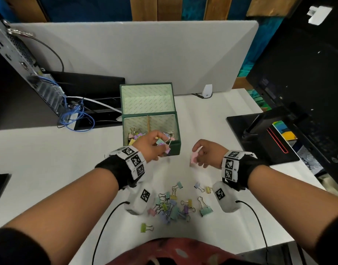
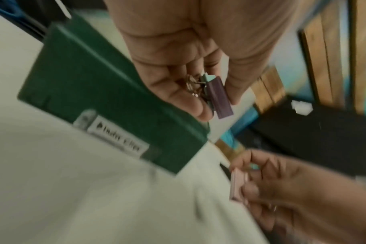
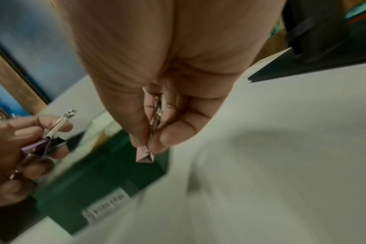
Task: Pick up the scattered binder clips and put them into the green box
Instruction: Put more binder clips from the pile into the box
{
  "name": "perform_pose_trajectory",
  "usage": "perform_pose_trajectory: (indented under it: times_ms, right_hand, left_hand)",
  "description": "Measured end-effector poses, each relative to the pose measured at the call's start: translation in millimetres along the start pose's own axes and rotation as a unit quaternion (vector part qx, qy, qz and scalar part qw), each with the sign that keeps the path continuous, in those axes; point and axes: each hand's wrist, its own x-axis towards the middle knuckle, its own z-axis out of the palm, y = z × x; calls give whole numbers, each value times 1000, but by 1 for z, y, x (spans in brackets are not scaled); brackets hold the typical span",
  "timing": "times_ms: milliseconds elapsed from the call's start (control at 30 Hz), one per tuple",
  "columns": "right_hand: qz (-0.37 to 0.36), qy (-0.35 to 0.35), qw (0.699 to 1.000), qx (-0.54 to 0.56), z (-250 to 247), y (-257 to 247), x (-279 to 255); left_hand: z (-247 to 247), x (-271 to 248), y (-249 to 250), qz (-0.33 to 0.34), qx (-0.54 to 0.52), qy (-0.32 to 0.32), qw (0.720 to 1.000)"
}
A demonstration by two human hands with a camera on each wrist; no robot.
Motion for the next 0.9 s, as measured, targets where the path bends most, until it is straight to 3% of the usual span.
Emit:
perform_pose_trajectory:
  times_ms: [167, 267, 467, 667, 800, 900]
  right_hand:
    - [-40, -1, 991, 130, -3, -56, 12]
    - [-47, -20, 975, 214, 6, -88, 21]
    - [-42, -53, 968, 241, 34, -125, 45]
    - [-49, -30, 983, 174, 32, -116, 39]
    - [-58, 1, 997, 45, 17, -89, 26]
    - [-62, 1, 998, 28, 14, -68, 14]
  left_hand:
    - [-57, 5, 6, -25, -104, 119, 987]
    - [-83, 2, -4, -31, -144, 159, 976]
    - [-95, -4, -16, -37, -140, 145, 979]
    - [-90, 8, -18, -41, -121, 147, 981]
    - [-85, 18, -19, -45, -41, 160, 985]
    - [-84, 22, -19, -62, -8, 162, 985]
